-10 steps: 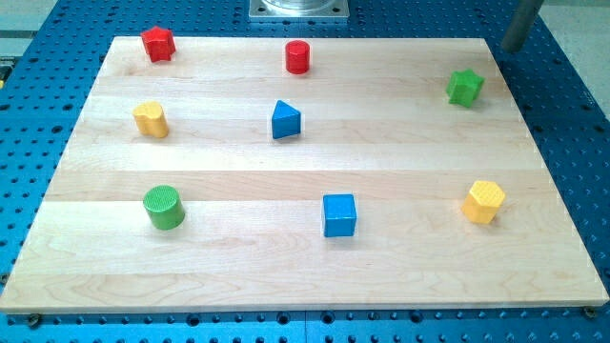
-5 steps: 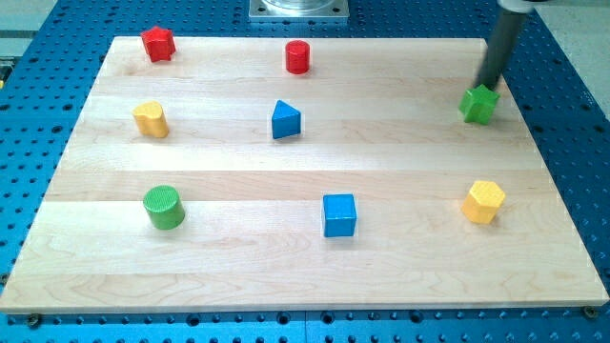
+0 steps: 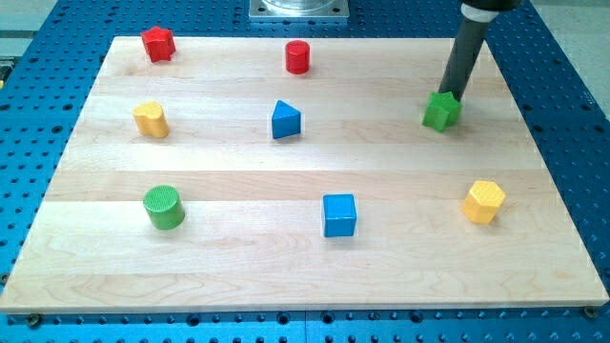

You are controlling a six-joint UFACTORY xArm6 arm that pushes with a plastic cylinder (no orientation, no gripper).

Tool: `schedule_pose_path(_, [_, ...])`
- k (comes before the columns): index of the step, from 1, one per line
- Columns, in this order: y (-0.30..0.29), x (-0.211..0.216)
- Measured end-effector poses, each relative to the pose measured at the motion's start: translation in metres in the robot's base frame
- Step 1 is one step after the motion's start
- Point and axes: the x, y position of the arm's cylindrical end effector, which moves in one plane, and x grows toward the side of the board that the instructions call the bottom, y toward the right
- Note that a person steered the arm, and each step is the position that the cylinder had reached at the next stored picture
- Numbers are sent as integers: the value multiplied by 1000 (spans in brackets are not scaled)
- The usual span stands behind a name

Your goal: Push the green star into the yellow hexagon

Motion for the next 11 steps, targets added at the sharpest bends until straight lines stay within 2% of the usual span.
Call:
schedule_pose_path(1, [-16,21])
schedule_pose_path(2, [-31,-3])
schedule_pose_path(3, [-31,54])
schedule_pose_path(4, [-28,89])
schedule_pose_path(7, [-16,137])
schedule_pose_path(11, [-26,159])
